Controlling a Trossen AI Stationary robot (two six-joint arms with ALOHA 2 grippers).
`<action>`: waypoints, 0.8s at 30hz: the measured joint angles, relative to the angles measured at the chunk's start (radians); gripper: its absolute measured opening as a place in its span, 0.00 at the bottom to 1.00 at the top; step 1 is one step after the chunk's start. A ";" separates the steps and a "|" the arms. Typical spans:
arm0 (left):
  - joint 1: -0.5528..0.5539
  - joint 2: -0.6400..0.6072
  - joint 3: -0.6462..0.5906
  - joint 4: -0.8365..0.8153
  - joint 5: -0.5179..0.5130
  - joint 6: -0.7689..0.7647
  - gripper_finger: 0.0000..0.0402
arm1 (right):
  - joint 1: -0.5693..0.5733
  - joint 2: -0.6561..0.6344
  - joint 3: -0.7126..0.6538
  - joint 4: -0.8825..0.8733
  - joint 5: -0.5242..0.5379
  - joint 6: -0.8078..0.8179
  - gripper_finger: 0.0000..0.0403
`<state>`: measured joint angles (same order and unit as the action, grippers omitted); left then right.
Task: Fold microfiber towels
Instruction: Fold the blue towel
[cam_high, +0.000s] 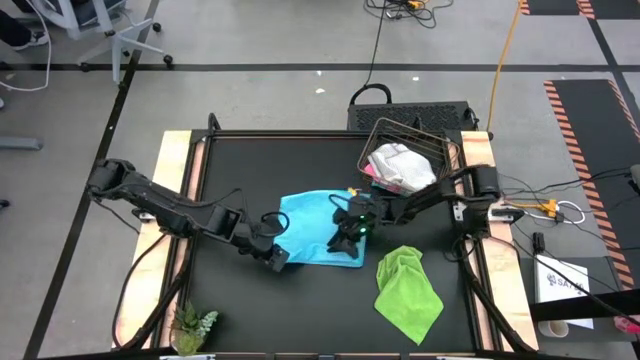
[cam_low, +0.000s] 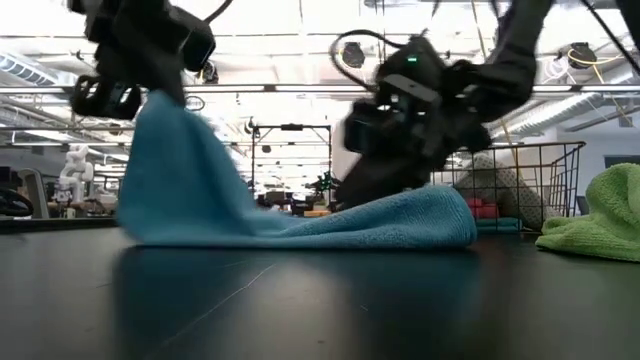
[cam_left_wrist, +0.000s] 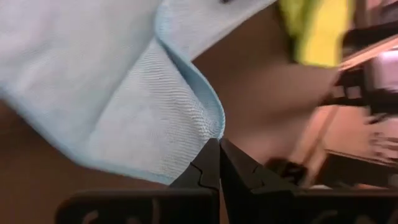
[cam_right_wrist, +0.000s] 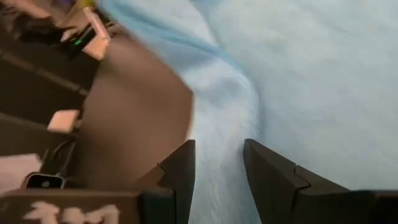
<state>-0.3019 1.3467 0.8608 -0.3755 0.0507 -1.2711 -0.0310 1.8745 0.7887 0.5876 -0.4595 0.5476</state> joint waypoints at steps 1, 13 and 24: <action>-0.009 0.001 -0.003 -0.011 -0.001 -0.003 0.01 | 0.002 0.028 0.036 -0.002 -0.020 -0.014 0.32; -0.047 0.034 -0.001 0.055 0.000 -0.030 0.02 | -0.002 0.126 0.338 -0.447 -0.092 -0.337 0.32; -0.047 0.034 -0.001 0.072 -0.013 -0.013 0.02 | -0.001 0.125 0.319 -0.486 -0.093 -0.344 0.23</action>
<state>-0.3485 1.3808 0.8600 -0.3031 0.0379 -1.2844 -0.0322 1.9999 1.1076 0.1017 -0.5524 0.2035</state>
